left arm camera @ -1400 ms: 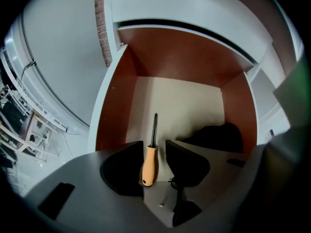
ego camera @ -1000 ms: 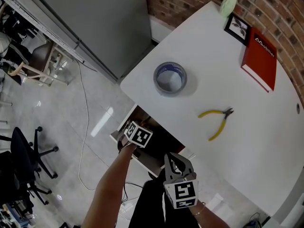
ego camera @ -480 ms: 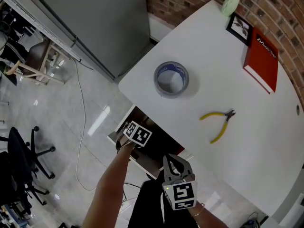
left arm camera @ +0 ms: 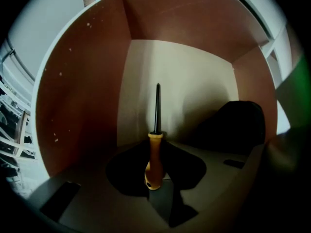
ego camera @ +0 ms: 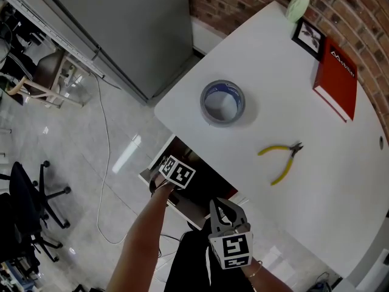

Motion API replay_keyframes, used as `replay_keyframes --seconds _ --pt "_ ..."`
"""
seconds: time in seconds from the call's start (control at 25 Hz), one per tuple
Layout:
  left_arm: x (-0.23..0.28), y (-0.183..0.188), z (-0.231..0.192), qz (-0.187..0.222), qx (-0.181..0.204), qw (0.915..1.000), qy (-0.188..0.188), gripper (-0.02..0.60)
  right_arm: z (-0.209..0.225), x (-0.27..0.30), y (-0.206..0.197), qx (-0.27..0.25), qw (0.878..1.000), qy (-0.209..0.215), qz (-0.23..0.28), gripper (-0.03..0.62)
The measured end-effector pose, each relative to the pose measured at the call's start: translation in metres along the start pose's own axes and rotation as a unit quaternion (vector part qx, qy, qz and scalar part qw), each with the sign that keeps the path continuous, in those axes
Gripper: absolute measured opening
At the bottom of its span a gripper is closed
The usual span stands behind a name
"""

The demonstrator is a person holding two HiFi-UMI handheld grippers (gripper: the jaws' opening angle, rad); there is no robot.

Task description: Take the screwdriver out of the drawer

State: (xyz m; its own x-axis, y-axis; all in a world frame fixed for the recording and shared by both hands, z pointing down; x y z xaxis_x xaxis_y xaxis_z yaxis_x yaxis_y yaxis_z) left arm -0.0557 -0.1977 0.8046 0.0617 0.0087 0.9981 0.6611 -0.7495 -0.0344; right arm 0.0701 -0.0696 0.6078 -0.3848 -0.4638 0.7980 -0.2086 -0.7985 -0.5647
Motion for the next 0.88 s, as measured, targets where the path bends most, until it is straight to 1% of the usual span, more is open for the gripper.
replay_keyframes --seconds 0.12,0.28,0.52,0.72,0.88 --pt "-0.011 0.002 0.000 0.018 -0.008 0.9998 -0.003 0.072 -0.002 -0.001 0.003 -0.003 1.000 0.001 0.001 0.002" --pt "-0.039 0.003 0.003 0.051 -0.025 0.9984 -0.011 0.072 -0.005 -0.006 0.010 -0.010 1.000 0.005 0.005 0.002" --pt "-0.084 -0.010 0.004 0.086 -0.057 0.9945 -0.017 0.072 -0.014 -0.014 0.023 -0.019 1.000 0.012 0.013 0.002" --pt "-0.124 -0.028 0.006 0.114 -0.086 0.9896 -0.015 0.072 -0.022 -0.025 0.036 -0.028 0.999 0.017 0.021 0.002" --pt "-0.159 -0.041 0.007 0.151 -0.111 0.9821 -0.014 0.072 -0.029 -0.035 0.046 -0.037 0.999 0.018 0.028 0.002"
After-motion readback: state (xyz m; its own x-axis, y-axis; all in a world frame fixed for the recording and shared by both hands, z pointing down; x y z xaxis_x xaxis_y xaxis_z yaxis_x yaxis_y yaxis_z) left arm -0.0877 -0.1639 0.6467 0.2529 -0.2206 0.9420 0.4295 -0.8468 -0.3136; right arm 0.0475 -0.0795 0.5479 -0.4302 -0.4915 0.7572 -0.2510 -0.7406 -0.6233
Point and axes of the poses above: the fingertips, and each gripper's own axes: x forward along the fingers, z to its right, y out of its top, the point moved 5 cm from there along -x, backward along the fingers, and after that the axes turned 12 degrees about -z, right-handed, at the moved point
